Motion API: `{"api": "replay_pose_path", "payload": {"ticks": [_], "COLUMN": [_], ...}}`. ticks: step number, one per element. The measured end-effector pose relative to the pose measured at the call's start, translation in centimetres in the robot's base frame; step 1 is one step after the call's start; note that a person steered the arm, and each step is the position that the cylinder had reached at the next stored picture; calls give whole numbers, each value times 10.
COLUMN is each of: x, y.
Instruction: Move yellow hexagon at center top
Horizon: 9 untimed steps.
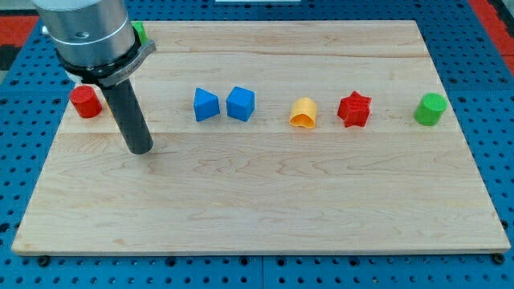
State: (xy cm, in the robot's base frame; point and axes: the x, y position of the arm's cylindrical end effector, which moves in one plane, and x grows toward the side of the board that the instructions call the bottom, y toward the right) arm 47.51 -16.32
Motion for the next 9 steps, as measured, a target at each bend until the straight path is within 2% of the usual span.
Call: {"api": "replay_pose_path", "payload": {"ticks": [1, 2, 3, 4, 6, 9], "x": [29, 42, 26, -16, -51, -129], "y": [0, -27, -51, -43, -49, -54]}}
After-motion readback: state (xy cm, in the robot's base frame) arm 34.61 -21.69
